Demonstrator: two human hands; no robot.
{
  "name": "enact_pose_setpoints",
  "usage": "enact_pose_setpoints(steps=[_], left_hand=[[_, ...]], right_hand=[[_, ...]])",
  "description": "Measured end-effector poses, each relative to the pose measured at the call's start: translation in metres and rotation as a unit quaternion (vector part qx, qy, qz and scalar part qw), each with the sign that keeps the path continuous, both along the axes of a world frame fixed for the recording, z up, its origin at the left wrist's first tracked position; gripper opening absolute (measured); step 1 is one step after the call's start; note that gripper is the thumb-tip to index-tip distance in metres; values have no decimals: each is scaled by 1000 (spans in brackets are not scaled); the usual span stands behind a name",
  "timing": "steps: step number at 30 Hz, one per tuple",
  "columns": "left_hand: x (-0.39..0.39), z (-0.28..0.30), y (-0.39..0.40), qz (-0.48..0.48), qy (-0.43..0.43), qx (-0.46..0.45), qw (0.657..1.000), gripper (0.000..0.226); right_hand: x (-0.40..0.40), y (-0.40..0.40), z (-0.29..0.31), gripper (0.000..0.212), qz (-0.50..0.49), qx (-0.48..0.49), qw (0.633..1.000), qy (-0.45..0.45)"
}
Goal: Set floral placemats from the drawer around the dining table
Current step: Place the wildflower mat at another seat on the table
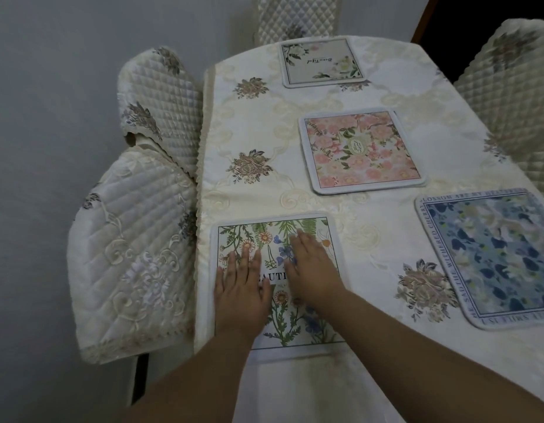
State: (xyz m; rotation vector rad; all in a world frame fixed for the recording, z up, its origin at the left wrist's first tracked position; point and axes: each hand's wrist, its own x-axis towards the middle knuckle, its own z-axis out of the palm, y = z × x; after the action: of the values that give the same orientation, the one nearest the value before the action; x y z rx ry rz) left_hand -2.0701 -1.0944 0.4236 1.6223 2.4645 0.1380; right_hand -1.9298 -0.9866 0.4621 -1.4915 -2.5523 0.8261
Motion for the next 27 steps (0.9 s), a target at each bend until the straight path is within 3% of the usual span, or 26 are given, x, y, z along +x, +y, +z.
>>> enact_pose_setpoints(steps=[6, 14, 19, 24, 27], left_hand=[[-1, -1, -1, -4, 5, -1, 1000, 67], [-1, -2, -1, 1, -4, 11, 1000, 67], [0, -2, -1, 1, -7, 10, 1000, 69], [0, -2, -2, -1, -8, 8, 1000, 69], [0, -1, -2, 1, -8, 11, 1000, 69]], right_hand=[[13, 49, -27, 75, 90, 12, 991, -99], [41, 81, -28, 80, 2, 12, 996, -89], [17, 104, -4, 60, -171, -39, 980, 93], [0, 136, 17, 68, -286, -172, 918, 214], [-7, 147, 22, 70, -350, -271, 851, 281]])
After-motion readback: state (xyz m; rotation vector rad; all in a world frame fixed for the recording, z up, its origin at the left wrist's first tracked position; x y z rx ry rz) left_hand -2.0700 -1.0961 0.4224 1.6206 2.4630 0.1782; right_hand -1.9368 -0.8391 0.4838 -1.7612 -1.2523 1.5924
